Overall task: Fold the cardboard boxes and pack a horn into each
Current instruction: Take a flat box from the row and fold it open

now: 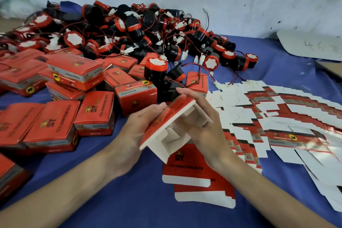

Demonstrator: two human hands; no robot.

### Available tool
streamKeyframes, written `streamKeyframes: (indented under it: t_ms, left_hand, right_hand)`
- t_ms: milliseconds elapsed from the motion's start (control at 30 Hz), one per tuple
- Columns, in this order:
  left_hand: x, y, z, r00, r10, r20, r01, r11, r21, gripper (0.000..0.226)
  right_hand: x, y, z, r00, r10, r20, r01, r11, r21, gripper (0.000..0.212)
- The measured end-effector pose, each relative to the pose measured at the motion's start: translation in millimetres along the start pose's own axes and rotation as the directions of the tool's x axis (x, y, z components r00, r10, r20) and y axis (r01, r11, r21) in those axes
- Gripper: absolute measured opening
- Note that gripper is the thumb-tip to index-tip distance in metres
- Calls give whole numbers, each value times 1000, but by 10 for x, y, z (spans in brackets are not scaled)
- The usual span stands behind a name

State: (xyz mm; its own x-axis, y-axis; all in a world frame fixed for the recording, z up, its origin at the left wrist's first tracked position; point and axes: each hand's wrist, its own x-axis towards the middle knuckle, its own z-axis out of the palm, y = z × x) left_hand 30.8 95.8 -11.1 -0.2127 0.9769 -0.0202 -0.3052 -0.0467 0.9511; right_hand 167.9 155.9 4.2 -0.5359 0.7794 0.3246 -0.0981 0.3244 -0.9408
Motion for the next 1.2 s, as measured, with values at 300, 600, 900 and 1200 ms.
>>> streamKeyframes:
  t_ms: [300, 600, 900, 1200]
  left_hand:
    - [-40, -86, -4, 995, -12, 98, 6, 998, 68, 22]
    - [-96, -45, 11, 988, -67, 140, 68, 998, -3, 33]
    - [-87, -103, 110, 943, 228, 243, -304, 889, 342, 86]
    - [-176, -64, 95, 751, 643, 153, -576, 523, 629, 88]
  right_hand:
    - [-30, -3, 31, 995, -51, -86, 46, 997, -60, 47]
    - [61, 54, -59, 999, 36, -36, -39, 996, -74, 27]
    - [56, -9, -106, 967, 1, -254, -15, 999, -52, 32]
    - [67, 22, -9, 968, 139, -210, -168, 978, -127, 19]
